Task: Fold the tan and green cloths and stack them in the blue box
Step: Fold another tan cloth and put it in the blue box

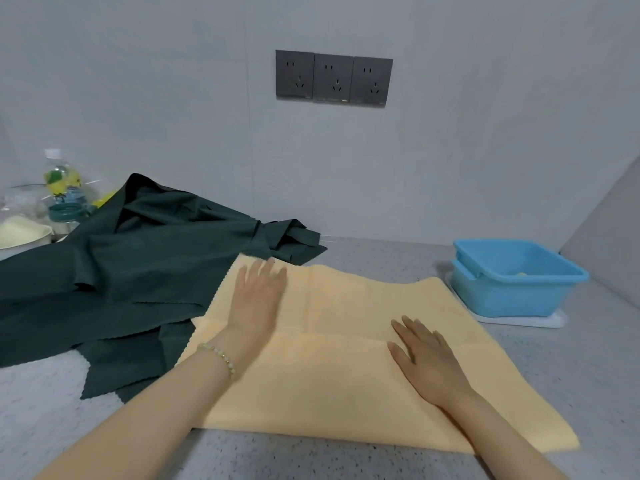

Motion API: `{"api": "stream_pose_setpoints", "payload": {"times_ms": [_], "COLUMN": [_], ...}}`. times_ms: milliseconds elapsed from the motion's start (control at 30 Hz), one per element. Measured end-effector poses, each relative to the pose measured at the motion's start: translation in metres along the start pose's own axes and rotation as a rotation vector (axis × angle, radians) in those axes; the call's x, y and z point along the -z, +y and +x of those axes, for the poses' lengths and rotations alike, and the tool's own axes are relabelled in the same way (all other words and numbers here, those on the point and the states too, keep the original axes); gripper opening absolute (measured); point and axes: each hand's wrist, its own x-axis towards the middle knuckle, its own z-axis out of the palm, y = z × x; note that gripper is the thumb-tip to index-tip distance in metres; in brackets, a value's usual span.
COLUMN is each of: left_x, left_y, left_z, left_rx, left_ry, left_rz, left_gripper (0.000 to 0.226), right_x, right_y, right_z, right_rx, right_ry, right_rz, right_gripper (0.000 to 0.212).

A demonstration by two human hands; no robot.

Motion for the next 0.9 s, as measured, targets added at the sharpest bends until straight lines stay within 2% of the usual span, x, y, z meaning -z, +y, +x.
{"api": "stream_pose_setpoints", "payload": {"times_ms": [67, 133, 200, 233, 300, 367, 433, 533, 700, 900], "left_x": [-0.002, -0.004, -0.008, -0.011, -0.012, -0.011, -0.007, 0.000, 0.004, 0.004], "left_y": [0.017, 0.036, 0.048, 0.049, 0.044, 0.038, 0.032, 0.020, 0.006, 0.008], "left_z": [-0.010, -0.021, -0.029, -0.032, -0.035, -0.035, -0.034, -0.030, -0.023, -0.019], "left_rx": [-0.066, -0.126, -0.142, -0.161, -0.192, -0.204, -0.186, -0.193, -0.203, -0.138], "left_ry": [-0.137, -0.352, -0.526, -0.541, -0.483, -0.369, -0.291, -0.321, -0.384, -0.341], "left_rz": [-0.189, -0.367, -0.412, -0.384, -0.372, -0.443, -0.531, -0.538, -0.620, -0.631], "left_gripper": [0.052, 0.056, 0.065, 0.068, 0.069, 0.064, 0.046, 0.026, 0.015, 0.017], "right_x": [0.001, 0.003, 0.005, 0.006, 0.012, 0.022, 0.031, 0.041, 0.048, 0.051], "right_y": [-0.003, -0.005, -0.006, -0.004, 0.002, 0.013, 0.026, 0.043, 0.050, 0.044], "right_z": [0.000, -0.002, -0.004, -0.007, -0.010, -0.012, -0.013, -0.011, -0.004, 0.001], "right_rx": [-0.001, -0.003, 0.002, 0.012, 0.034, 0.032, 0.037, 0.046, 0.013, -0.010], "right_ry": [-0.009, -0.019, -0.033, -0.041, -0.044, -0.031, -0.034, -0.088, -0.130, -0.050], "right_rz": [-0.009, -0.004, 0.005, 0.019, 0.094, 0.192, 0.228, 0.270, 0.337, 0.256], "right_gripper": [0.054, 0.054, 0.054, 0.053, 0.051, 0.041, 0.023, 0.008, 0.016, 0.019]}}
